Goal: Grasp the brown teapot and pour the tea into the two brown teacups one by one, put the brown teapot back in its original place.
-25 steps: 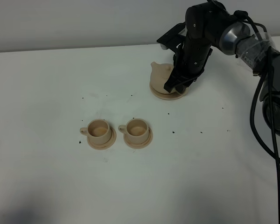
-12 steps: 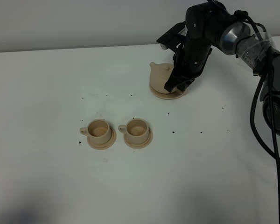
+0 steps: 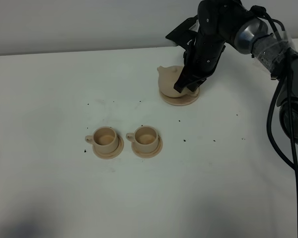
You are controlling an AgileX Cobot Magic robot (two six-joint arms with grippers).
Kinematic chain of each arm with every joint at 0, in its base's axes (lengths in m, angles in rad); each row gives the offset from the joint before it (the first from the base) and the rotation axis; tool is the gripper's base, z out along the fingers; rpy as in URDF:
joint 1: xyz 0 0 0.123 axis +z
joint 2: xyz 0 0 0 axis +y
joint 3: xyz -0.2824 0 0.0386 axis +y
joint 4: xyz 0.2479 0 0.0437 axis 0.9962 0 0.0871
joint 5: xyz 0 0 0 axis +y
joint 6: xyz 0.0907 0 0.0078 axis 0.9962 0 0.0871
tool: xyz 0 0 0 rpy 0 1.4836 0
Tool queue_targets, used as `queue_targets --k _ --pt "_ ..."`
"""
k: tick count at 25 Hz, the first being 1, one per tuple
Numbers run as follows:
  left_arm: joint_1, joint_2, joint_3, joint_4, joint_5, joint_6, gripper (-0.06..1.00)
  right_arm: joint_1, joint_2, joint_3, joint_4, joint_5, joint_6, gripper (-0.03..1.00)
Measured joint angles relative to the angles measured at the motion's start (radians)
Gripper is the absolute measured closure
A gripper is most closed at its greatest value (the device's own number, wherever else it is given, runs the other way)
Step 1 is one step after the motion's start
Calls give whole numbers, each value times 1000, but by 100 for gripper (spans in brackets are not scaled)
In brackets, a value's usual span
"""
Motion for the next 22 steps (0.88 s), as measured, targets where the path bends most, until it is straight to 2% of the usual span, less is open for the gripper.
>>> queue_targets --k 22 --pt "0 0 0 0 0 -1 53 1 0 -17 -8 8 11 85"
